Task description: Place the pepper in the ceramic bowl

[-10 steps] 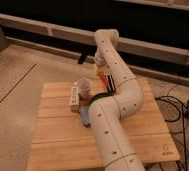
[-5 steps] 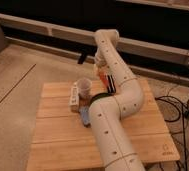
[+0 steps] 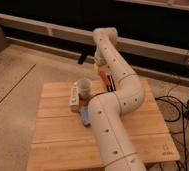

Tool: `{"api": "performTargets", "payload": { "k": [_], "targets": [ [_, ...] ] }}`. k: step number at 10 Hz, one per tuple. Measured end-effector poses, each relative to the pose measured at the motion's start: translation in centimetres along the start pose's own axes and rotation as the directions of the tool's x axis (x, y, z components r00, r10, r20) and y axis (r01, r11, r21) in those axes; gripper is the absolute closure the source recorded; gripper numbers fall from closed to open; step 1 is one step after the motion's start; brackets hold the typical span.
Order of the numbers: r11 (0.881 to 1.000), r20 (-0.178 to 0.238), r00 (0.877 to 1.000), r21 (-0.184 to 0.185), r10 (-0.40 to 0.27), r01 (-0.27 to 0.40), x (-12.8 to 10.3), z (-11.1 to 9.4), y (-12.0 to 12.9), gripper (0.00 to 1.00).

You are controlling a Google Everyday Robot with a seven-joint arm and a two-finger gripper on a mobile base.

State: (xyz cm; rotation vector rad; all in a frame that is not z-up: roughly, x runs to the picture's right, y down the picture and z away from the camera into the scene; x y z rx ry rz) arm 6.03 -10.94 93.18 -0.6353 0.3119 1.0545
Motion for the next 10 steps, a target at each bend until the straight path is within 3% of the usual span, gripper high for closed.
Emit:
{"api": "performTargets", "payload": {
  "k": [4,8,10],
  "targets": [
    [0.998,-0.025,0.998,0.004,-0.061,0.061,-1.1,-0.1,2.5,1.0],
    [0.985,-0.094,0.98,-0.027,-0.174,0.172,-0.8,1.0,5.4,1.0],
    [0.984,-0.097,0.979,-0.027,-0.18,0.179,-0.8,1.0,5.5,1.0]
  ]
}}
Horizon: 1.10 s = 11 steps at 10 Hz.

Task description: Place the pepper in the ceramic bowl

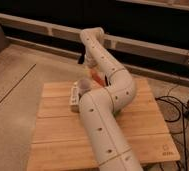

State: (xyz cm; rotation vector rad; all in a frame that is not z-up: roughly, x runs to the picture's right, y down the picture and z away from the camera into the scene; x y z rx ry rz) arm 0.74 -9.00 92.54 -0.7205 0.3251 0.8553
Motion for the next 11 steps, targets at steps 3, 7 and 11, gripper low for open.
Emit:
{"api": "performTargets", "payload": {
  "k": [3,7,11],
  "targets": [
    [1.0,0.0,1.0,0.0,0.001,-0.001,0.0,0.0,0.0,1.0],
    [0.999,0.003,1.0,0.024,0.024,-0.024,0.5,-0.6,-1.1,1.0],
    [0.999,0.002,1.0,0.025,0.021,-0.022,0.4,-0.6,-1.0,1.0]
  ]
}}
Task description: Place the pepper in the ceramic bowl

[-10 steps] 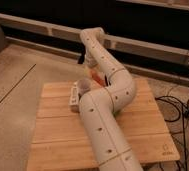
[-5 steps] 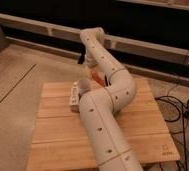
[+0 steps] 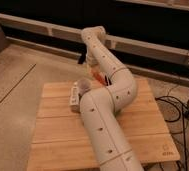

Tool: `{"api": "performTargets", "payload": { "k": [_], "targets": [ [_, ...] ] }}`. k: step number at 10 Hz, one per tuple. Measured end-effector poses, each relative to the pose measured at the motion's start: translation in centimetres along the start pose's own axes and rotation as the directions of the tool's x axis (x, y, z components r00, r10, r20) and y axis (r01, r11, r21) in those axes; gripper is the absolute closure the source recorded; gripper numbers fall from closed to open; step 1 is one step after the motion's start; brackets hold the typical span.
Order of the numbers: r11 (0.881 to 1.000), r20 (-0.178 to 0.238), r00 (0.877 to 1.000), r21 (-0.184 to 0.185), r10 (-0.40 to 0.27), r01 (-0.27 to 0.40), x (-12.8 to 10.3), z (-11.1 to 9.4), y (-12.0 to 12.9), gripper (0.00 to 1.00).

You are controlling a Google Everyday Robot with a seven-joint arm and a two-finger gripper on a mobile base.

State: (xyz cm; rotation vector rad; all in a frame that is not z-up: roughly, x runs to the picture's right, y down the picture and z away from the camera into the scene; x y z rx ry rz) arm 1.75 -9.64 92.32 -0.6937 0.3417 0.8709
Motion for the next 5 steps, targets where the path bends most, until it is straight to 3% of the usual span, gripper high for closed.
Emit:
{"api": "performTargets", "payload": {
  "k": [5],
  "targets": [
    [1.0,-0.013,1.0,0.013,-0.013,0.013,-0.09,-0.01,0.19,1.0]
  ]
}}
